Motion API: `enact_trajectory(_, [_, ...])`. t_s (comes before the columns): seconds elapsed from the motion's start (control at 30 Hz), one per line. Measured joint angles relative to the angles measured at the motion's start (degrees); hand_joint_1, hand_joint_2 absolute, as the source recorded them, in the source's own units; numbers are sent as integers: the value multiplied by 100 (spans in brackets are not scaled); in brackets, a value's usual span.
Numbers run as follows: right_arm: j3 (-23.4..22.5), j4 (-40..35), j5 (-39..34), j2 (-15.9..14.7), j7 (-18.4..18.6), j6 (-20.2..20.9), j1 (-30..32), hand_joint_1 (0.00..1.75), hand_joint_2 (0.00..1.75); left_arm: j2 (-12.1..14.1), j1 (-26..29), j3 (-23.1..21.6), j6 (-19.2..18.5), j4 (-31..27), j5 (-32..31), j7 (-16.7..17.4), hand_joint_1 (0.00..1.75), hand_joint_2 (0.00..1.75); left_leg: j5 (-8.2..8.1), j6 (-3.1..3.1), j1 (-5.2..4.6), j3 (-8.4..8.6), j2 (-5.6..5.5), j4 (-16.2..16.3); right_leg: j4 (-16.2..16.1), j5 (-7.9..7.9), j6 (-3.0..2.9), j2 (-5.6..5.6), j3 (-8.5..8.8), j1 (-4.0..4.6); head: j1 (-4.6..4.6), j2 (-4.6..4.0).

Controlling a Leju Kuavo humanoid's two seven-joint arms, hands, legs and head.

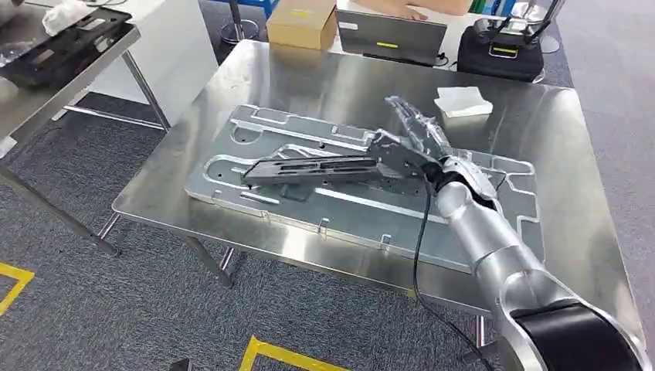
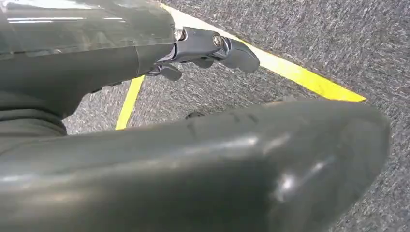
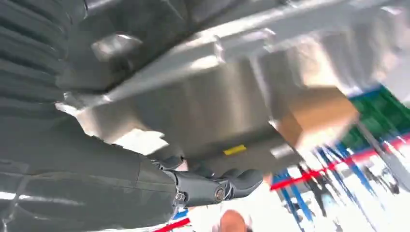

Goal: Take the parts from the cabinet and place them on the table.

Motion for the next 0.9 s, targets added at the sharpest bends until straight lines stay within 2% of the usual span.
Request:
enact_trajectory(0.03, [-95, -128, -278, 0, -121, 148, 31, 0, 175, 0, 1, 2, 0, 0, 0, -2, 0, 0, 0, 0, 0, 1, 0, 0, 0, 0, 0, 1, 0, 0, 0, 2])
enact_trajectory(0.1, [-365, -744, -1318, -2, -392, 605, 182, 0, 175, 0, 2, 9, 2, 0, -2, -13, 0, 0, 0, 0, -1, 0, 0, 0, 0, 1, 0, 2, -2, -1, 0, 2])
enact_trajectory(0.13, [-478, -1058, -1787, -9, -394, 782, 231, 0, 175, 0, 3, 11, 9, 0, -4, -15, 0, 0, 1, 1, -2, 1, 0, 3, -1, 1, 1, 2, -2, -2, 0, 2])
enact_trajectory(0.2, [-692, -2033, -2994, -96, -179, 1092, 356, 0, 175, 0, 12, 31, 24, 0, -4, -42, 0, 0, 2, 3, -2, -5, -9, 5, -2, 1, 1, -11, -2, -2, 0, 2])
enact_trajectory(0.27, [-856, -2916, -3687, -199, 92, 1208, 386, 0, 175, -2, 33, 77, 33, 0, -2, -66, 0, 0, 2, 3, -2, -7, -12, 4, -4, 0, 1, -16, 0, -2, 0, 2])
enact_trajectory(0.4, [-956, -3826, -3886, -365, 190, 1212, 435, 0, 175, -2, 31, 127, 39, 0, -4, -72, 0, 0, -1, 5, -2, -2, -4, 4, -7, 2, 2, -1, 1, -2, 0, 2])
enact_trajectory(0.53, [-956, -4232, -4075, -456, 0, 1127, 512, 0, 175, -4, 19, 149, 39, 0, -4, -90, 0, 0, 1, 6, -2, -1, -4, 5, -8, 6, 7, 0, 1, -2, 0, 2])
enact_trajectory(0.7, [-1046, -5035, -4651, -868, 61, 949, 548, 0, 175, -18, 33, 166, 28, 0, -9, -171, 0, 0, 6, 10, -2, -4, -10, 7, -9, 9, 12, -13, 3, -2, 0, 2])
enact_trajectory(0.8, [-1275, -5656, -4933, -1181, -180, 774, 767, 0, 175, -22, 33, 190, -7, 0, -9, -216, 0, 0, 5, 11, -1, -1, -11, 7, -22, 9, 12, -14, 14, -1, 0, 2])
enact_trajectory(0.9, [-1657, -6425, -5144, -1368, -672, 870, 1439, 0, 175, -24, 29, 234, -22, 0, 2, -234, 0, 0, -2, 16, -1, 2, -12, 6, -27, 8, 13, -15, 24, 0, 2, 2])
